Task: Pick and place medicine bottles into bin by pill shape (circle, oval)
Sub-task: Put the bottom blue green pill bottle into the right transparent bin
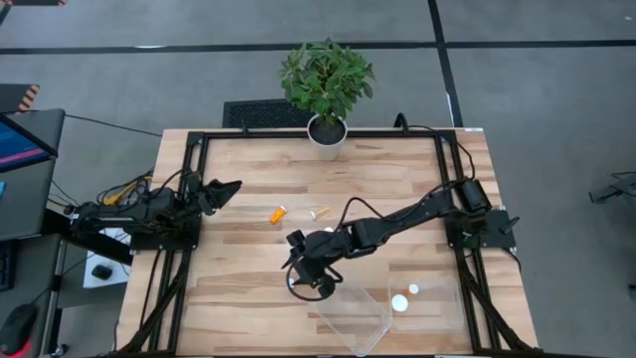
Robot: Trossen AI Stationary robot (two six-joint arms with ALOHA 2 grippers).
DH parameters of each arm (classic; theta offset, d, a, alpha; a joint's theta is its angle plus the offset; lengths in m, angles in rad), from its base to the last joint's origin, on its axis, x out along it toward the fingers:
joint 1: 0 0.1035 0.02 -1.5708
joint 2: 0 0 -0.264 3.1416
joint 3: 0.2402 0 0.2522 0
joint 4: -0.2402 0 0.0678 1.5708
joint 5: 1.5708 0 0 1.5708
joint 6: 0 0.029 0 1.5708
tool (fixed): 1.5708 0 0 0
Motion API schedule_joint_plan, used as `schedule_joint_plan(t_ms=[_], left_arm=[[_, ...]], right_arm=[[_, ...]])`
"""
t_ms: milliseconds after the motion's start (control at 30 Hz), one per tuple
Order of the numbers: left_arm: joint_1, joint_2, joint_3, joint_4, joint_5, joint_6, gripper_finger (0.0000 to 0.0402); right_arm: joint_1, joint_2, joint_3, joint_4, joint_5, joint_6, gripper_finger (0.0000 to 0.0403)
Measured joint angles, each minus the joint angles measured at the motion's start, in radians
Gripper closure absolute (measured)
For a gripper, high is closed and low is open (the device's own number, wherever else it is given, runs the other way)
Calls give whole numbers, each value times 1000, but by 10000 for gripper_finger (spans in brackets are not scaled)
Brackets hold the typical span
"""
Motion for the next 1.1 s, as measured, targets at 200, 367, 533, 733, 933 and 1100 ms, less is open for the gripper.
schedule_joint_plan(t_ms=[200, 367, 533, 733, 933, 1100], left_arm=[[-4, 16, 11, 54, 199, -70, 185], [-53, 149, 171, 39, 267, -13, 222], [-126, 389, 398, -77, 275, 103, 252], [-263, 738, 667, -421, 251, 140, 251], [-400, 1075, 808, -517, 199, 189, 205], [-463, 1271, 831, -471, 168, 171, 146]], right_arm=[[-7, -50, 1, -52, 1, 102, 158], [-45, -162, 27, -217, 4, 163, 158], [-80, -300, 27, -390, 5, 235, 158], [-94, -442, 28, -622, 8, 278, 158], [-95, -504, 28, -721, 29, 323, 159], [-79, -502, 27, -751, 35, 326, 159]])
